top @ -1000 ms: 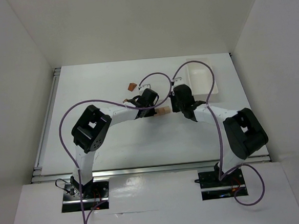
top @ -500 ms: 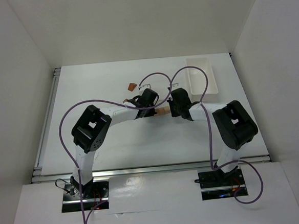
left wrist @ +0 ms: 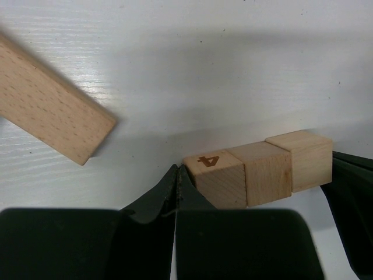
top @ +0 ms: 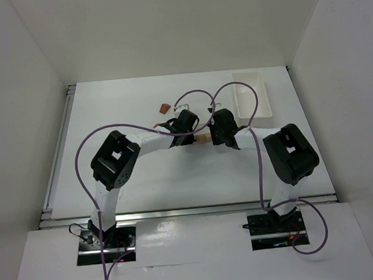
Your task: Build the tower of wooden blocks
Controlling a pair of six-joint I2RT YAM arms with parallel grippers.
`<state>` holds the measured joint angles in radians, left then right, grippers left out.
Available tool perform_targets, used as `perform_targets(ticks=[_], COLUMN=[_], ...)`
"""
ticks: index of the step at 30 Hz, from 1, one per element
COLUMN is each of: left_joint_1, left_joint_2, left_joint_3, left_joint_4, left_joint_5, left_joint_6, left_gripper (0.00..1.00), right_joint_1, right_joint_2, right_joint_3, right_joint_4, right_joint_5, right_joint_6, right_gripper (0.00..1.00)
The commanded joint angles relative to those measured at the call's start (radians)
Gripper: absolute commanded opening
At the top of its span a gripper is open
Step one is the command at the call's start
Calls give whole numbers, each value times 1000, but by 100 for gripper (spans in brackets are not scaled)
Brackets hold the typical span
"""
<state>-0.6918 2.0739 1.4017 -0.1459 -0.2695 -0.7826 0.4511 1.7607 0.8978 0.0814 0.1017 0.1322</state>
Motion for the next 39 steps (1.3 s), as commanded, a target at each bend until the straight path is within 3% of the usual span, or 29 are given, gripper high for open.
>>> perform_targets(ticks=[1,8,14,15,16,29,31,32,34,36,37,38,39], left_joint_1=[-6,-6,-6,-6,-6,14,23,23,43,52,52,61,61], left_joint_2=[15,25,14,5,5,-170,-221,-289,-372,-460,-504,-582,-619], left_joint_3=[34,52,52,52,52,0,-32,-67,-114,-164,-212,-231,-265], left_joint_4=[-7,-26,-37,-47,-60,-79,-80,-80,-80,-80,-70,-70,-104], left_joint_5=[-10,-10,-31,-31,-57,-143,-172,-197,-218,-244,-267,-278,-312], left_joint_6=[29,29,20,20,11,32,42,42,51,51,51,60,45], left_gripper=[0,0,1,6,19,24,30,41,51,64,91,100,100], right_joint_1=[-5,-5,-5,-5,-5,-5,-5,-5,-5,6,6,18,27], right_joint_2=[8,-1,-1,-1,-1,-104,-128,-139,-173,-184,-194,-195,-173], right_joint_3=[35,24,33,33,45,81,93,102,102,92,92,102,127], right_joint_4=[32,23,-22,-22,-44,-65,-65,-55,-31,6,17,30,31], right_joint_5=[-25,-34,62,72,81,159,159,127,77,-2,-73,-109,-190], right_joint_6=[-8,-8,10,23,23,38,12,-6,-83,-169,-202,-233,-293], right_gripper=[12,12,13,15,20,33,38,42,46,57,66,70,78])
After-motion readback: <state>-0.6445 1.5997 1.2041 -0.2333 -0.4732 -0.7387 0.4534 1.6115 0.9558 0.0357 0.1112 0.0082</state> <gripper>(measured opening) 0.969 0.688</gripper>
